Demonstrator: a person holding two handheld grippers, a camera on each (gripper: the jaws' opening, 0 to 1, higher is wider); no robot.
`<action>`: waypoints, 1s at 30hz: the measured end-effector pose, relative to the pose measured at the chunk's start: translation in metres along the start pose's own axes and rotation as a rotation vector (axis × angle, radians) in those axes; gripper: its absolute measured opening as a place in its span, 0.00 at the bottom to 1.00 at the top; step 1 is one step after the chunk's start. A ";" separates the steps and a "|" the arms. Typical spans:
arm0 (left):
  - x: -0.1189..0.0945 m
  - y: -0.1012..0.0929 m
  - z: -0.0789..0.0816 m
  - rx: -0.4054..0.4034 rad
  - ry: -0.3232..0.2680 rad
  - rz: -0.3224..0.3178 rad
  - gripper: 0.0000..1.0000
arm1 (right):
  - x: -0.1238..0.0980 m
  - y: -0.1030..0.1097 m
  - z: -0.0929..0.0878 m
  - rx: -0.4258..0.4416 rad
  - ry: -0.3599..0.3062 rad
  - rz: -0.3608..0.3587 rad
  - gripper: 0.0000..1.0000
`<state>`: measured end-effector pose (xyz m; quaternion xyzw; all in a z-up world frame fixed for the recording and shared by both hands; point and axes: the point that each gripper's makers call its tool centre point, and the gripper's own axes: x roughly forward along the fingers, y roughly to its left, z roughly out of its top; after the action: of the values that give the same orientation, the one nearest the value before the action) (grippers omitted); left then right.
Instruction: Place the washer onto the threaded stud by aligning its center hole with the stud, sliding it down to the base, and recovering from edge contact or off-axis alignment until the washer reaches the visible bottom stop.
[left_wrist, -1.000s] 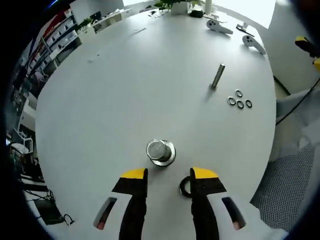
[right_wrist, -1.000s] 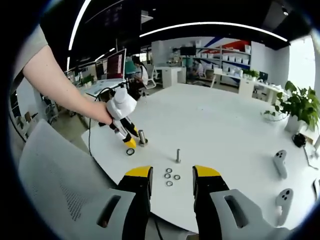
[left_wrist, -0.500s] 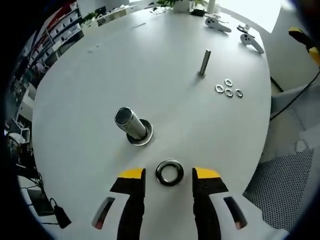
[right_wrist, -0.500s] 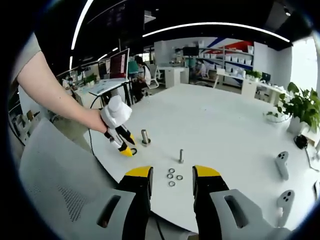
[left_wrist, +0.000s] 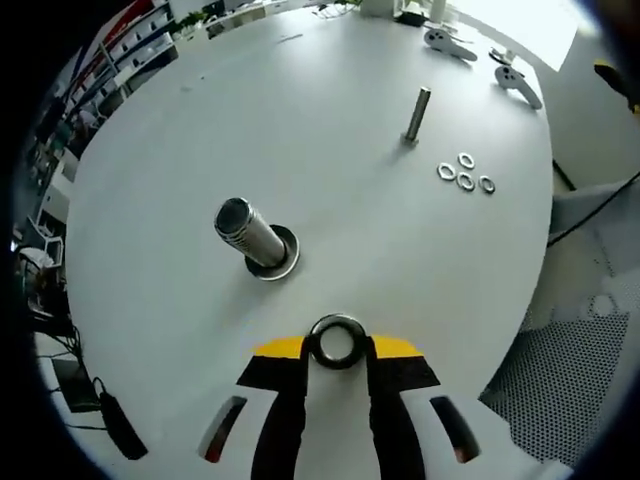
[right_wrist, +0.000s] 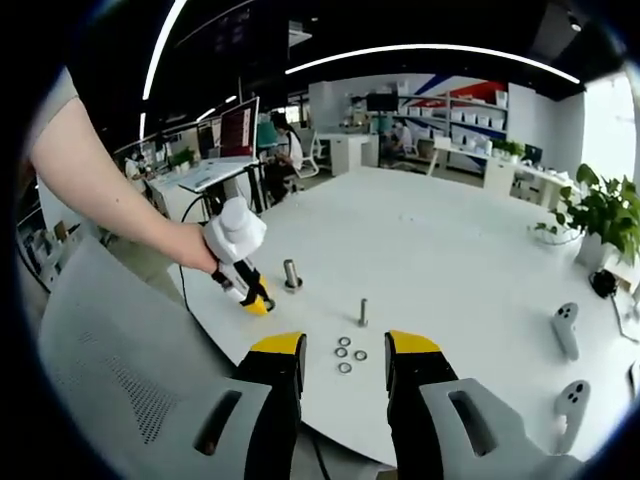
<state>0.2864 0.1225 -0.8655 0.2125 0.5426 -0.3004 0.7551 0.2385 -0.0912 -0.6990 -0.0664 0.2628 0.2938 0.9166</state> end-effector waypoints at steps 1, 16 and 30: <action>0.000 -0.001 0.000 0.006 0.001 0.000 0.21 | 0.000 0.000 0.000 0.000 0.000 0.000 0.34; -0.003 0.006 -0.026 0.090 0.162 -0.011 0.21 | -0.001 0.001 0.002 0.005 -0.011 0.005 0.34; 0.002 0.003 -0.029 0.223 0.241 -0.022 0.25 | 0.000 0.005 0.003 0.001 -0.013 0.026 0.34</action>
<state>0.2690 0.1433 -0.8766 0.3235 0.5947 -0.3393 0.6531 0.2372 -0.0862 -0.6967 -0.0606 0.2579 0.3060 0.9144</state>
